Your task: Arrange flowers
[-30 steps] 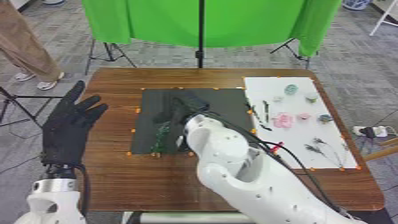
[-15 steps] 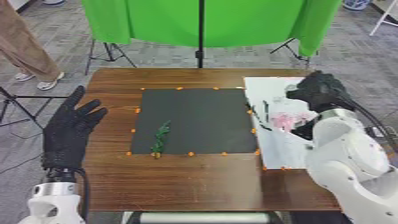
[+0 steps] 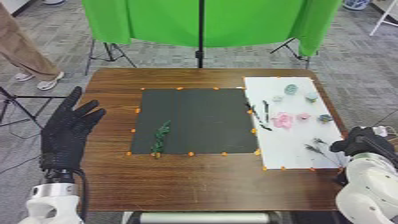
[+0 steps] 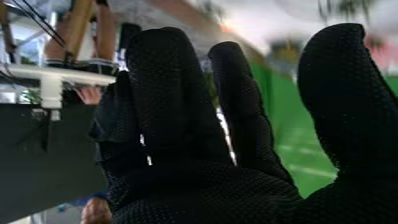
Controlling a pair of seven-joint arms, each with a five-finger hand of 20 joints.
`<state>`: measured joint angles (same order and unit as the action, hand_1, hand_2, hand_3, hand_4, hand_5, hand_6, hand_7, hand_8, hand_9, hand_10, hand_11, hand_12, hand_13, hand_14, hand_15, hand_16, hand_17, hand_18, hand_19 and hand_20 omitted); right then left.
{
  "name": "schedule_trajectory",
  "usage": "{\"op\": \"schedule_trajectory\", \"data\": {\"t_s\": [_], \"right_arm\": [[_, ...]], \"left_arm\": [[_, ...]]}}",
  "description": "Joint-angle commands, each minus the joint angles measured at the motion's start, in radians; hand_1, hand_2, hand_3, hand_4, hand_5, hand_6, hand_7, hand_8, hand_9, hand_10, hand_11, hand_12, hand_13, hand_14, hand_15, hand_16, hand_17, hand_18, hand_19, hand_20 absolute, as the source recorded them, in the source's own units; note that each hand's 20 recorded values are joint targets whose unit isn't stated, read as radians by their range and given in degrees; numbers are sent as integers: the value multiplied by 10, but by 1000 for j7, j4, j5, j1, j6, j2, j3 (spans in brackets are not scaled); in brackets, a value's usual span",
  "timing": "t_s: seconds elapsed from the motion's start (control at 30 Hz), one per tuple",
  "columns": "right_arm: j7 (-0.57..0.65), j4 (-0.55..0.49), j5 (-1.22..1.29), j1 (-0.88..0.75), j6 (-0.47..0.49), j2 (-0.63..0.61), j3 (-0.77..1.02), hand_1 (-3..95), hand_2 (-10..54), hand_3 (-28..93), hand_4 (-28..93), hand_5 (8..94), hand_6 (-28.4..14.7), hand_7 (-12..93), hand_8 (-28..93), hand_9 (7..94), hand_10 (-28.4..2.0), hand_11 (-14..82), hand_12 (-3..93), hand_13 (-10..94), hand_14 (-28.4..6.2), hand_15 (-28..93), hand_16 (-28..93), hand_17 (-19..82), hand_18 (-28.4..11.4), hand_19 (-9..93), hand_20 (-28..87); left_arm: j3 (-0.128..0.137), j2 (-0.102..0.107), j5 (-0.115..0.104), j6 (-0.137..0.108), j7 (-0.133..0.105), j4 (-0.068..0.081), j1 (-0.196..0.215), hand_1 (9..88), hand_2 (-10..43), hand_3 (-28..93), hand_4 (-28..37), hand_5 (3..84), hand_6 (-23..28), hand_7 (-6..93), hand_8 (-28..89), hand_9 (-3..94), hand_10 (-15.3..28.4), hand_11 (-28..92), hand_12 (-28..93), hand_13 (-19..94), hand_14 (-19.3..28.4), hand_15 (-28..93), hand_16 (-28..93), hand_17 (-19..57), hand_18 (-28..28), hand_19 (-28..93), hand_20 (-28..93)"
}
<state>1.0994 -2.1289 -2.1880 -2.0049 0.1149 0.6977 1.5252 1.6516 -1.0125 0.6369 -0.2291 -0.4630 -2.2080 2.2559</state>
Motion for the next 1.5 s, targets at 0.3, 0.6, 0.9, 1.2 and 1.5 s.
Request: {"op": "schedule_trajectory", "data": {"t_s": [0.3, 0.6, 0.9, 1.2, 1.5], "right_arm": [[14, 109, -102, 42, -43, -64, -125, 506, -95, 676, -281, 795, -19, 130, -13, 780, -160, 313, 179, 685, -137, 719, 107, 334, -260, 932, 371], [2, 59, -177, 54, -149, -71, -117, 578, -95, 638, -283, 906, 1, 150, 34, 913, -101, 310, 255, 794, -93, 713, 150, 417, -243, 932, 471], [-122, -74, -196, 316, -152, -8, -305, 569, -95, 663, -283, 915, 0, 154, 43, 928, -106, 328, 247, 813, -94, 719, 162, 441, -249, 932, 524], [-275, 63, -231, 789, -24, 246, -836, 565, -95, 676, -283, 918, -2, 159, 52, 932, -113, 346, 234, 819, -95, 726, 165, 449, -254, 932, 551], [-300, 263, -278, 910, 39, 436, -1043, 562, -95, 675, -283, 918, -4, 157, 56, 926, -113, 383, 222, 817, -95, 736, 167, 453, -253, 932, 563]], "left_arm": [[-2, -12, -2, -4, -3, 7, 11, 263, 76, 742, -208, 322, 65, 124, -91, 332, 198, 271, 135, 243, 257, 560, -73, -87, 236, 490, 243], [-1, -2, -9, -12, -15, 3, 22, 264, 75, 743, -207, 321, 65, 124, -91, 332, 198, 271, 136, 242, 257, 558, -74, -87, 236, 489, 243], [23, 5, -12, -27, -23, -14, 59, 263, 75, 743, -207, 322, 66, 126, -92, 333, 198, 271, 136, 243, 257, 560, -73, -87, 236, 489, 243], [26, 7, -6, -31, -13, -20, 63, 263, 76, 743, -207, 321, 66, 127, -92, 333, 198, 273, 135, 242, 257, 560, -74, -86, 236, 489, 243], [17, 11, 6, -21, 6, -18, 37, 264, 76, 743, -207, 322, 66, 127, -92, 332, 197, 274, 136, 243, 257, 560, -74, -87, 236, 489, 243]]}}
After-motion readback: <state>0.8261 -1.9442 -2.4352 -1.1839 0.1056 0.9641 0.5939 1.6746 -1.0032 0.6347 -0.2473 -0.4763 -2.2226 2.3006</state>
